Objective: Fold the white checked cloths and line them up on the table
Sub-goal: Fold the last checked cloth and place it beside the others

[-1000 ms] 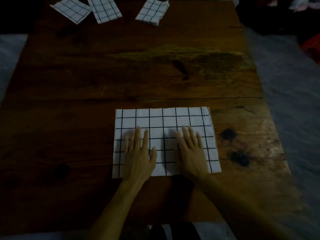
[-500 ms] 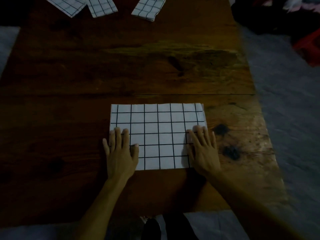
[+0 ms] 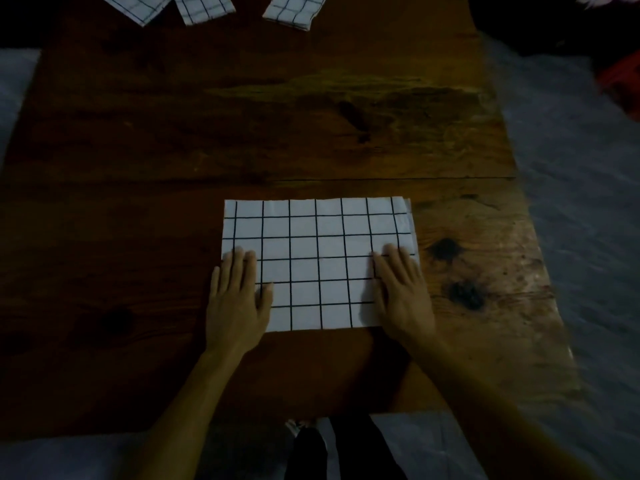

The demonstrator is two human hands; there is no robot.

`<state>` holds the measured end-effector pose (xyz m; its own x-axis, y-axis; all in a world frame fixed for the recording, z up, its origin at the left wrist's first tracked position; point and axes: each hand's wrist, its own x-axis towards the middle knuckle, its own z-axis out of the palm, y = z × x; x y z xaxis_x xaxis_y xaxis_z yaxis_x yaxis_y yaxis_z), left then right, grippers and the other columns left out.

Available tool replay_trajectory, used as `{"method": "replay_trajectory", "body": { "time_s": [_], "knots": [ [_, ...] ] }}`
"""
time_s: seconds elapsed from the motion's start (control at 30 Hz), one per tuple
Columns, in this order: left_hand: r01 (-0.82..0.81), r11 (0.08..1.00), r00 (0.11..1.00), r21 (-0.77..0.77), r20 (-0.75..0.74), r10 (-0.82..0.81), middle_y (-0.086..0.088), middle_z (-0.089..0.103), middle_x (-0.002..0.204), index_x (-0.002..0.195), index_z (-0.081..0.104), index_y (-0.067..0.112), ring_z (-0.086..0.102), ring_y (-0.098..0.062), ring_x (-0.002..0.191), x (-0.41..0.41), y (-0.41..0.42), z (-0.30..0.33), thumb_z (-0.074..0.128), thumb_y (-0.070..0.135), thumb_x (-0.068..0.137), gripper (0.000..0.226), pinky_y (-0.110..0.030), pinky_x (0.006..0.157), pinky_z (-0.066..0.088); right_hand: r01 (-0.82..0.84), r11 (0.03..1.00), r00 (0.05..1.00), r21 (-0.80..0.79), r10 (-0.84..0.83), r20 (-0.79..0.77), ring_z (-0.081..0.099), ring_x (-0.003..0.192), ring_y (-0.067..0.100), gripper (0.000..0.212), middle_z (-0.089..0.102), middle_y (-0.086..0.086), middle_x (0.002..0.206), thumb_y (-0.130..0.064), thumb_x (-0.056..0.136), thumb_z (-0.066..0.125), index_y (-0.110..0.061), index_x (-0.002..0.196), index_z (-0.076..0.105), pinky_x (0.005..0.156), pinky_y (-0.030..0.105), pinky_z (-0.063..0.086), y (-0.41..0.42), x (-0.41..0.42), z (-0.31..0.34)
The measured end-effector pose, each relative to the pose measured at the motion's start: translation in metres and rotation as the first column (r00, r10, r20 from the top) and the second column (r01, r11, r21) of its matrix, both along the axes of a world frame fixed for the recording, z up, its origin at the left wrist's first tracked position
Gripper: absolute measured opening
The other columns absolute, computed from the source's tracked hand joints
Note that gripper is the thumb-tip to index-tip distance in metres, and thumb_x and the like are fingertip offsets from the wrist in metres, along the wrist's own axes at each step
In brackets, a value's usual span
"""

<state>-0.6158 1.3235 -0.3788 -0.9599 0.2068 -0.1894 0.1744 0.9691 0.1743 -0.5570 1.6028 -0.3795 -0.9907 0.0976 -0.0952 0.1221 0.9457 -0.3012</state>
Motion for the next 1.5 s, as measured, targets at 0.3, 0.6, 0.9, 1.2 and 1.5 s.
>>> {"method": "replay_trajectory", "body": {
  "time_s": [0.3, 0.6, 0.9, 1.2, 1.5],
  "knots": [
    [0.063, 0.998, 0.996, 0.007, -0.056, -0.062, -0.007, -0.001, 0.157, 0.149, 0.003, 0.018, -0.007, -0.022, 0.145, 0.005, 0.023, 0.016, 0.011, 0.052, 0.091, 0.068, -0.045, 0.116, -0.01, -0.055, 0.995, 0.997, 0.082, 0.059, -0.049, 0.002, 0.146, 0.03, 0.058, 0.013, 0.014, 0.157, -0.04, 0.096, 0.027, -0.021, 0.149, 0.018, 0.118, 0.046, -0.004, -0.019, 0.0, 0.009],
    [0.105, 0.994, 0.994, -0.02, -0.026, -0.106, -0.005, -0.014, 0.156, 0.149, -0.008, 0.022, -0.016, -0.02, 0.144, 0.004, 0.037, -0.004, 0.002, 0.053, 0.093, 0.065, -0.04, 0.117, -0.008, -0.135, 0.991, 0.991, -0.01, 0.135, 0.012, -0.009, 0.147, 0.021, 0.059, 0.001, 0.005, 0.16, -0.052, 0.097, 0.014, -0.026, 0.15, 0.015, 0.119, 0.039, -0.006, -0.052, -0.009, -0.004],
    [0.034, 0.999, 0.999, -0.011, 0.007, -0.034, -0.007, -0.004, 0.156, 0.148, 0.005, 0.019, -0.011, -0.022, 0.144, 0.008, 0.003, 0.008, 0.013, 0.044, 0.094, 0.061, -0.046, 0.115, -0.01, -0.024, 1.0, 0.999, -0.014, 0.024, 0.031, -0.006, 0.147, 0.026, 0.059, 0.004, 0.008, 0.159, -0.046, 0.096, 0.02, -0.024, 0.151, 0.013, 0.119, 0.048, 0.001, 0.009, 0.019, 0.012],
    [0.316, 0.918, 0.948, 0.24, -0.037, -0.316, -0.009, 0.051, 0.137, 0.112, 0.067, 0.02, 0.039, -0.028, 0.132, 0.061, 0.023, 0.025, 0.05, 0.046, 0.084, 0.042, -0.043, 0.109, 0.029, -0.196, 0.971, 0.98, -0.138, 0.196, -0.01, 0.023, 0.142, 0.033, 0.039, 0.036, 0.017, 0.149, -0.033, 0.093, 0.045, -0.017, 0.128, 0.053, 0.114, 0.052, 0.025, -0.051, 0.048, 0.018],
    [0.461, 0.873, 0.865, 0.159, -0.301, -0.402, -0.008, 0.067, 0.1, 0.091, 0.07, 0.011, 0.058, -0.025, 0.1, 0.059, 0.031, 0.02, 0.077, 0.001, 0.07, 0.024, -0.036, 0.091, 0.046, -0.123, 0.98, 0.991, -0.157, 0.112, -0.08, 0.03, 0.138, 0.033, 0.034, 0.047, 0.012, 0.14, -0.03, 0.091, 0.047, -0.017, 0.12, 0.058, 0.113, 0.048, 0.027, -0.067, 0.054, 0.018]
  ]
}}
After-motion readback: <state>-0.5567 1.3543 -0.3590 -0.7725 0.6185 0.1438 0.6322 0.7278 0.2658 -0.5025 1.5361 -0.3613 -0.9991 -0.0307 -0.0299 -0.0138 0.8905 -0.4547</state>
